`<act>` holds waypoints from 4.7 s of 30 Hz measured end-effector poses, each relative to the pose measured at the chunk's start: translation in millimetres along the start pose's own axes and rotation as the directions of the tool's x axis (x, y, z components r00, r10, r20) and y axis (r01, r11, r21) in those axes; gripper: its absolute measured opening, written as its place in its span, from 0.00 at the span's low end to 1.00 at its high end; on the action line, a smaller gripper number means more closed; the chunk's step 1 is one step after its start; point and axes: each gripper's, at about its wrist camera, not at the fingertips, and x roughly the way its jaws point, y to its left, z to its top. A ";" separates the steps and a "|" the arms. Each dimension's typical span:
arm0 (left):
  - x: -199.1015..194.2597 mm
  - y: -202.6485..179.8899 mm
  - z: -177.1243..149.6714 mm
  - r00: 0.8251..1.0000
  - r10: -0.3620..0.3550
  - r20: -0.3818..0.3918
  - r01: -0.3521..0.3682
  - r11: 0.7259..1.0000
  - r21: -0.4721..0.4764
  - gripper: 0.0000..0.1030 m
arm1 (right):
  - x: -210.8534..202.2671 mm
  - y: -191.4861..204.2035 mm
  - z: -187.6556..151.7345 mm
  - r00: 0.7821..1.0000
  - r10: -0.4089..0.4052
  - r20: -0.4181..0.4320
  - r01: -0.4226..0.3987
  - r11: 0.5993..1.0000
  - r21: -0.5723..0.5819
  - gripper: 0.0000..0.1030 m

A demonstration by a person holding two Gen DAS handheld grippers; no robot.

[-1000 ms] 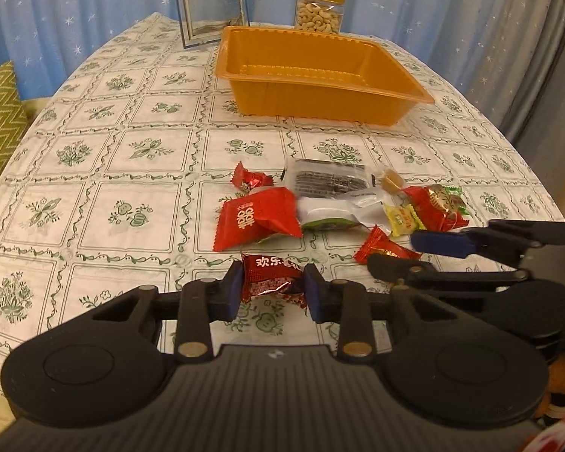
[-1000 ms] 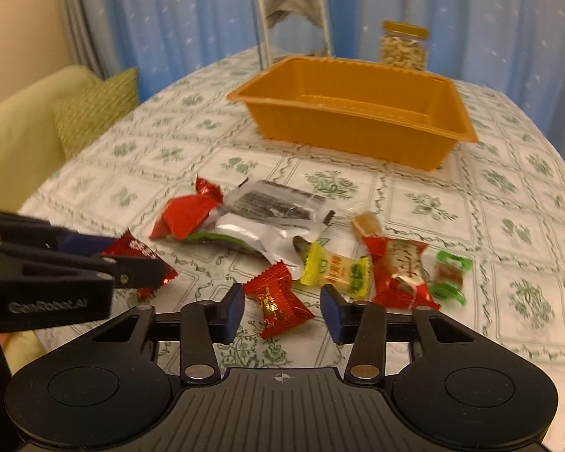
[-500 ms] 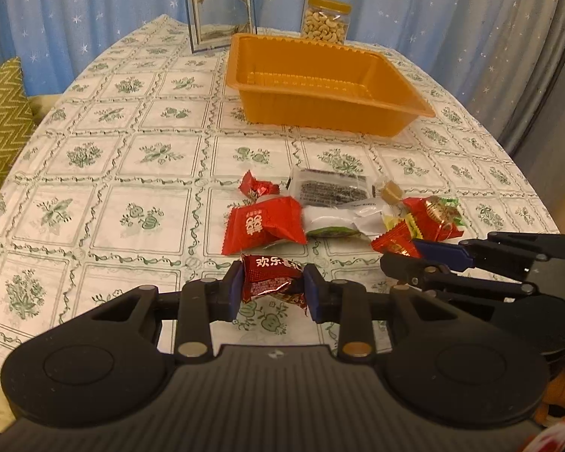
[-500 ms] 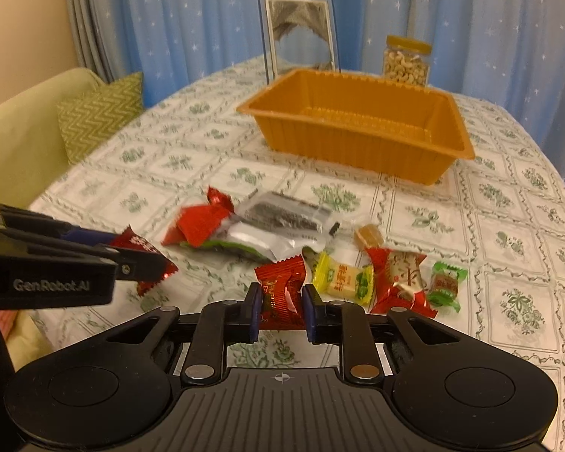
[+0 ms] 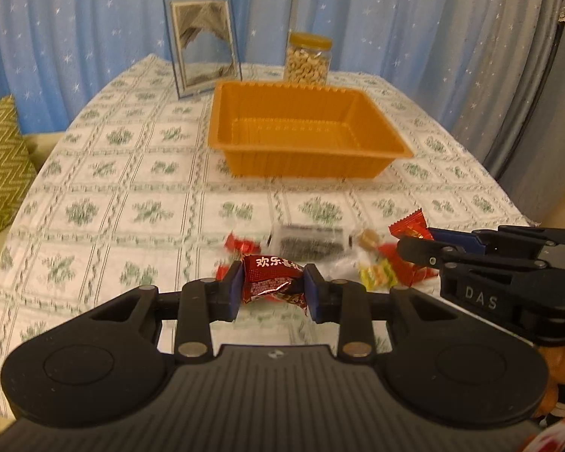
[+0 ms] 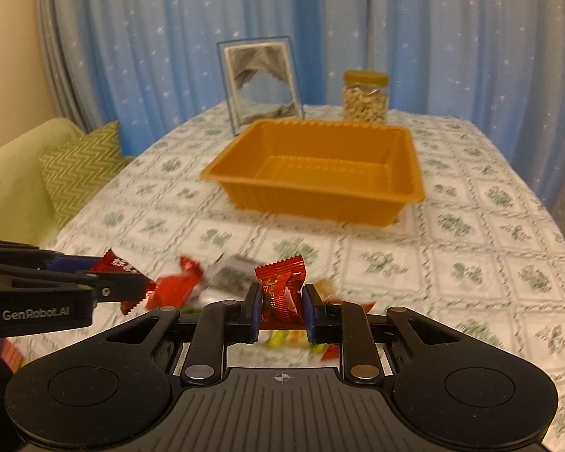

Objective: Organize snacks
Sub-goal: 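Carry both red candies over the orange tray with both tools, then open the left tool over the tray while the right tool releases its candy, then move both tools back toward the remaining snack pile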

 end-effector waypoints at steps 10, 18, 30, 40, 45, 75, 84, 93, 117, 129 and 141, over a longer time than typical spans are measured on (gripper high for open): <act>29.5 -1.3 65.8 0.996 -0.011 0.089 0.007 0.999 0.041 0.29 | 23.3 -36.2 57.7 0.993 -0.065 0.095 0.060 0.996 0.062 0.22; 82.9 10.8 113.7 0.993 -0.028 0.118 0.026 1.000 0.017 0.29 | 70.5 -65.1 101.4 0.990 -0.094 0.104 0.080 0.988 0.132 0.22; 155.1 24.9 139.4 0.995 -0.038 0.089 0.041 0.999 -0.028 0.29 | 141.0 -81.8 120.8 0.994 -0.109 0.014 0.105 0.980 0.167 0.22; 179.5 32.4 139.1 0.997 -0.033 0.073 0.036 0.998 -0.042 0.38 | 162.7 -85.6 122.2 0.994 -0.110 -0.016 0.111 0.981 0.162 0.22; 176.5 34.1 138.2 0.997 -0.027 0.075 0.031 0.999 -0.045 0.38 | 165.4 -85.6 121.8 0.995 -0.098 -0.023 0.101 0.980 0.169 0.22; 102.9 28.7 119.7 0.990 0.001 0.140 0.007 0.998 -0.063 0.48 | 99.5 -85.7 116.9 0.988 -0.127 0.083 0.103 0.963 0.248 0.58; 37.2 17.0 86.6 0.988 0.009 0.154 0.002 0.997 -0.073 0.52 | 28.8 -71.1 81.6 0.982 -0.163 0.092 0.137 0.960 0.245 0.58; -17.9 2.9 46.6 0.989 0.001 0.147 0.008 0.998 -0.063 0.53 | -37.1 -56.6 39.3 0.981 -0.181 0.070 0.156 0.950 0.271 0.58; -29.7 15.7 -30.5 0.999 0.032 0.007 -0.031 0.996 -0.080 0.57 | -77.8 -33.0 -16.9 0.984 -0.180 0.012 0.171 0.952 0.254 0.58; -0.5 23.4 -25.6 0.999 0.027 -0.028 -0.029 0.994 -0.107 0.57 | -48.7 -34.7 -22.1 0.986 -0.165 -0.016 0.164 0.961 0.221 0.58; 44.5 34.7 -18.7 0.997 -0.018 -0.075 0.009 0.992 -0.126 0.56 | -9.1 -43.9 -24.2 0.988 -0.142 -0.058 0.151 0.968 0.201 0.58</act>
